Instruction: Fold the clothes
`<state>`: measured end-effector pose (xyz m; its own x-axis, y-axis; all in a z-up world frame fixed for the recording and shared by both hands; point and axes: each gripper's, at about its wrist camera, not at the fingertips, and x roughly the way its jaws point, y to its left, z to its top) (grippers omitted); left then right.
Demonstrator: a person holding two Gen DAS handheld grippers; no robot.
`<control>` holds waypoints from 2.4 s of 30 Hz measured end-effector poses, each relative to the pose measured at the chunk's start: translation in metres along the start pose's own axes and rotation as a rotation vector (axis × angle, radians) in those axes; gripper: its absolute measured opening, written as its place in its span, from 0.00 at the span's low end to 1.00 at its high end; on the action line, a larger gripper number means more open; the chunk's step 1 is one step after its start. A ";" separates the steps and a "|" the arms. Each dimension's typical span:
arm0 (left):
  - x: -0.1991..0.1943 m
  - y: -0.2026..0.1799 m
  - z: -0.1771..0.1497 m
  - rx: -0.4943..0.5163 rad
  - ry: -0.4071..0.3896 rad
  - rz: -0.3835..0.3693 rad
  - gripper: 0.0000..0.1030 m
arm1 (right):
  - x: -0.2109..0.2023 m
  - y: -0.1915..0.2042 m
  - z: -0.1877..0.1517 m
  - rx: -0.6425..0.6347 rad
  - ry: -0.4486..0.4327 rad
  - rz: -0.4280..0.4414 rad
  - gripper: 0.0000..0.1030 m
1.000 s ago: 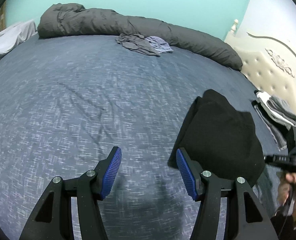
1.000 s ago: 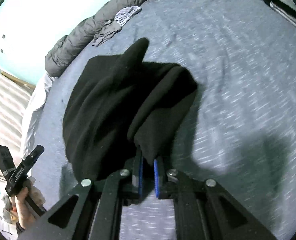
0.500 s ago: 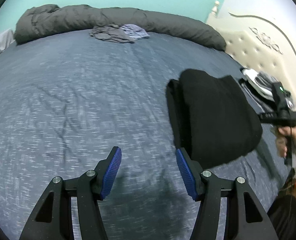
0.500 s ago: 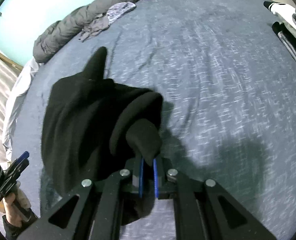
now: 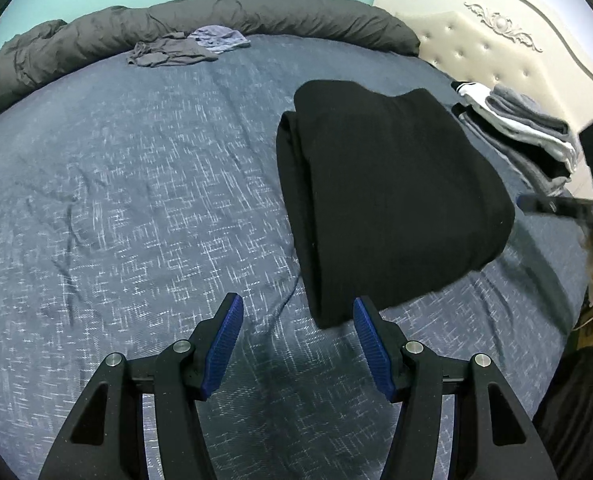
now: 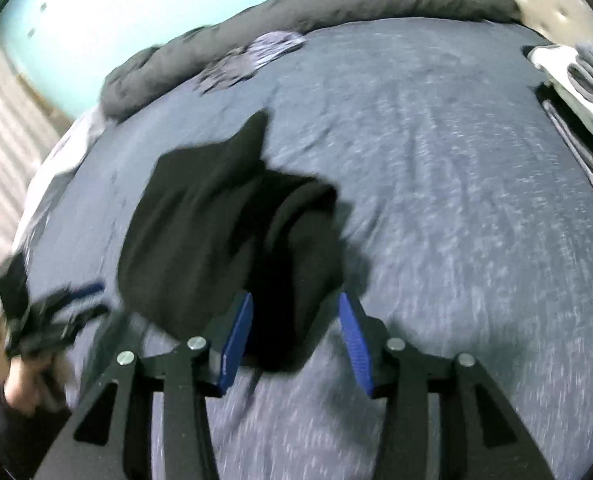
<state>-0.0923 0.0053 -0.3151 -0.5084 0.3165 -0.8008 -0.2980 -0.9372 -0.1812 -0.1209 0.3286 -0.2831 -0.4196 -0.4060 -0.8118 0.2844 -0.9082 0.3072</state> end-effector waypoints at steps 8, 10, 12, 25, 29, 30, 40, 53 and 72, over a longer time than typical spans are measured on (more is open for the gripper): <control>0.014 -0.003 -0.003 0.001 0.031 0.012 0.59 | 0.030 0.038 -0.021 -0.140 0.093 -0.058 0.45; 0.016 -0.004 -0.002 0.002 0.033 0.011 0.59 | 0.039 0.042 -0.022 -0.157 0.097 -0.081 0.45; 0.019 -0.005 -0.001 0.004 0.034 0.009 0.59 | 0.044 0.042 -0.021 -0.150 0.094 -0.076 0.45; 0.026 0.005 0.007 -0.013 0.009 0.036 0.00 | 0.030 0.031 -0.023 -0.164 0.029 -0.147 0.10; 0.018 0.001 0.011 -0.056 0.004 -0.063 0.00 | 0.024 0.023 -0.026 -0.163 0.031 -0.144 0.10; 0.017 -0.003 0.011 -0.060 0.018 -0.093 0.01 | 0.023 0.026 -0.026 -0.167 0.027 -0.137 0.10; -0.002 -0.026 0.006 -0.010 0.029 -0.096 0.50 | 0.018 0.018 -0.021 -0.120 0.034 -0.103 0.13; 0.026 -0.050 0.002 0.074 0.036 -0.127 0.08 | 0.021 0.023 -0.022 -0.137 0.034 -0.086 0.15; 0.014 -0.044 0.007 0.016 0.047 -0.098 0.21 | -0.005 0.017 0.002 -0.129 0.067 -0.156 0.21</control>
<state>-0.0915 0.0519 -0.3143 -0.4377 0.3993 -0.8056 -0.3578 -0.8993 -0.2513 -0.1162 0.3153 -0.2730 -0.4102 -0.2500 -0.8770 0.3304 -0.9371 0.1126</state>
